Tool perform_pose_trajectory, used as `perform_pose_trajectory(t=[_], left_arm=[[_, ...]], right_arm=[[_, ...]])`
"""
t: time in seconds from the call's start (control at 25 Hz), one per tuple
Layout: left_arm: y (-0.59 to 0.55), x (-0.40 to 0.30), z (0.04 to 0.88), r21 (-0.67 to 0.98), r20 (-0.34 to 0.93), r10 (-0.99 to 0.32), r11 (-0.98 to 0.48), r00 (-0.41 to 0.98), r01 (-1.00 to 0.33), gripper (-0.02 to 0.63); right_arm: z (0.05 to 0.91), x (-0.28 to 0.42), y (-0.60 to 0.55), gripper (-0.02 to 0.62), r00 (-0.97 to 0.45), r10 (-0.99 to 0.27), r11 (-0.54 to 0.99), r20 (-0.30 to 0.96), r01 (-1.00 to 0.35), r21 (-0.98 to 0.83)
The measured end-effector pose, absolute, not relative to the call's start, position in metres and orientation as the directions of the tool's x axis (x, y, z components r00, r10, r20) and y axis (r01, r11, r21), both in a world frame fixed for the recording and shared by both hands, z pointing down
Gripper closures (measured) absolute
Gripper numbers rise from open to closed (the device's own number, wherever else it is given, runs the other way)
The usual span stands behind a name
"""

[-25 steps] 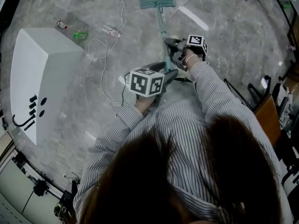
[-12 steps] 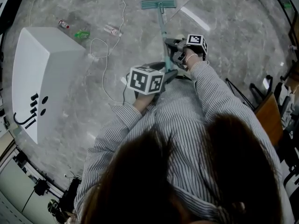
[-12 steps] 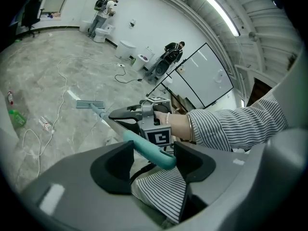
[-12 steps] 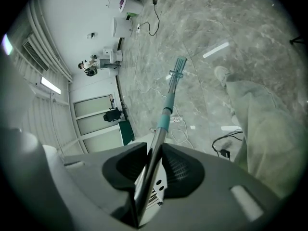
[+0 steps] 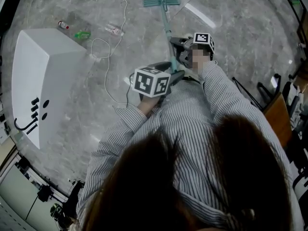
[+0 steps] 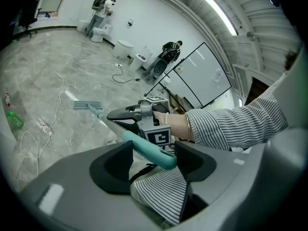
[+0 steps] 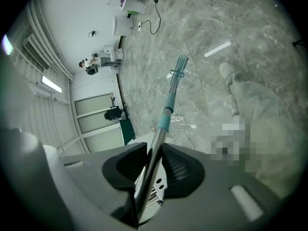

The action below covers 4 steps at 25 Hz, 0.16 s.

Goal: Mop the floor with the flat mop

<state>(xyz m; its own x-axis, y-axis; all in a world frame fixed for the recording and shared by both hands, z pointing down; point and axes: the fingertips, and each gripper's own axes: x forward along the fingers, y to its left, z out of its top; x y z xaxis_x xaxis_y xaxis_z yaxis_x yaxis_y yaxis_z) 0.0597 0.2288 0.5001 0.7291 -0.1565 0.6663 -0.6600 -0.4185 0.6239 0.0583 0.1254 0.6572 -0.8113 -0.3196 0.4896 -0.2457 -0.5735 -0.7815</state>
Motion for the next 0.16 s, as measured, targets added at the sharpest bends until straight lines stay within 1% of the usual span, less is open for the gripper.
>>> perform_pose_trajectory(t=[0.16], left_arm=[[0.2271,0.0622,0.4978,0.631,0.658,-0.155,-0.420,0.737,-0.652,0.325]], right_arm=[[0.6569,0.0600,0.1230,0.497,-0.814,-0.324,-0.559,0.482,-0.246,-0.792]])
